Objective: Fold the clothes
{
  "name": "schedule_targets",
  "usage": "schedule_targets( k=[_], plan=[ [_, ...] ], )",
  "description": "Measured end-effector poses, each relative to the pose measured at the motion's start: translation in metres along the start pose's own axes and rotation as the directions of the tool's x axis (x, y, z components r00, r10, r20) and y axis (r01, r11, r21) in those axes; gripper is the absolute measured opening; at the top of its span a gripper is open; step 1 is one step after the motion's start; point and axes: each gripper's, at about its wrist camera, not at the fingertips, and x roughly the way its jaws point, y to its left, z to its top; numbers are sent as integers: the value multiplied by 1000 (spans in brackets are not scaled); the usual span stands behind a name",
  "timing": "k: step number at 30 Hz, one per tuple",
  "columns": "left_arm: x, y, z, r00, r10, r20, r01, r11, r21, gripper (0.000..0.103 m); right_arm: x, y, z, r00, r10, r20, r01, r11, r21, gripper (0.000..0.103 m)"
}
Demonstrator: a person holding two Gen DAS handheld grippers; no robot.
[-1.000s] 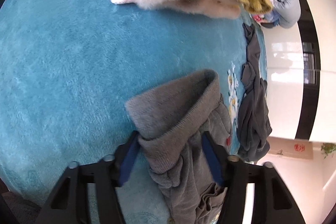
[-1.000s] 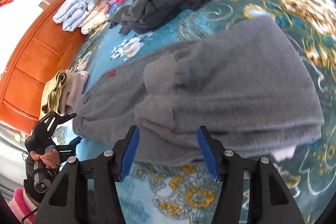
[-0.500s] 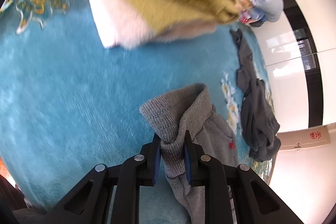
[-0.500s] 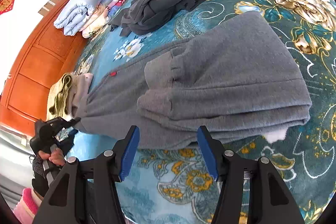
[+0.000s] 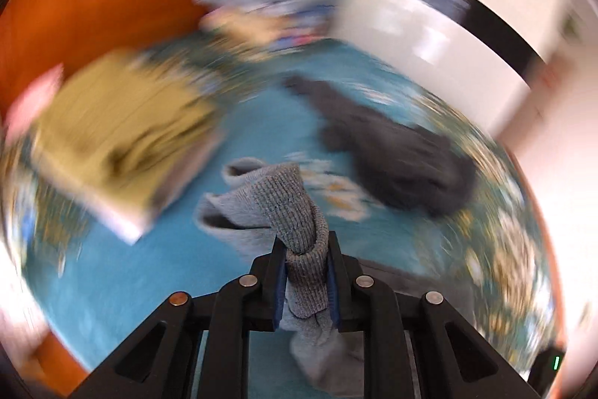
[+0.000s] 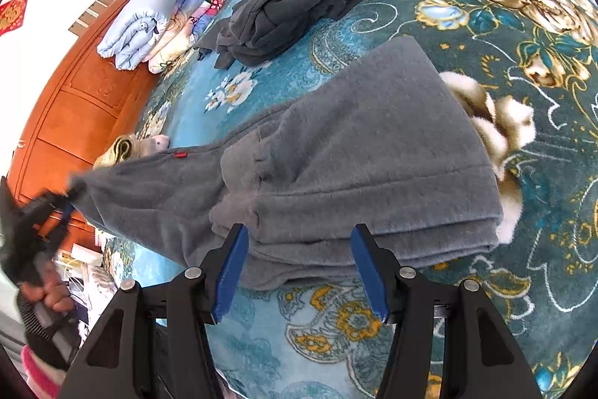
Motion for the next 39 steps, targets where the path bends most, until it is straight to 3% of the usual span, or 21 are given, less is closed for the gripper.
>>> schedule_targets(
  k=[4, 8, 11, 14, 22, 23, 24, 26, 29, 32, 34, 36, 39],
  plan=[
    [11, -92, -21, 994, -90, -68, 103, 972, 213, 19, -10, -10, 6, 1000, -5, 30, 5, 1000, 9, 58],
    [30, -163, -60, 976, -131, -174, 187, 914, 361, 19, -28, -38, 11, 996, -55, 69, 50, 996, 73, 58],
    [48, -198, -85, 963, -111, -245, 209, 882, 422, 19, -44, -66, 8, 991, -93, 97, 79, 987, 142, 59],
    [69, -220, -106, 946, -74, -316, 215, 872, 439, 19, -55, -93, 1, 985, -139, 97, 118, 973, 200, 59],
    [81, -232, -134, 932, -12, -363, 194, 862, 469, 26, -58, -127, -10, 983, -166, 80, 137, 949, 284, 59],
    [80, -232, -134, 928, -23, -371, 207, 861, 464, 34, -57, -126, -9, 984, -163, 78, 135, 949, 285, 59],
    [80, -232, -134, 925, -34, -379, 220, 861, 459, 49, -55, -125, -8, 984, -160, 76, 133, 951, 279, 59],
    [74, -231, -133, 924, -64, -376, 239, 866, 439, 62, -52, -123, -6, 986, -153, 73, 128, 955, 269, 59],
    [65, -224, -130, 921, -100, -376, 262, 873, 411, 62, -49, -120, -4, 987, -142, 76, 117, 958, 261, 59],
    [53, -193, -120, 917, -151, -370, 285, 895, 342, 64, -51, -117, -2, 988, -127, 90, 100, 962, 255, 59],
    [51, -164, -110, 933, -129, -337, 237, 924, 300, 65, -55, -115, -1, 989, -105, 102, 78, 967, 244, 59],
    [59, -124, -98, 947, -71, -314, 143, 967, 212, 66, -58, -112, 0, 990, -84, 113, 55, 971, 233, 59],
    [79, -68, -90, 941, -4, -337, 24, 998, 56, 66, -58, -103, 3, 993, -28, 117, 4, 980, 201, 59]
  ],
)
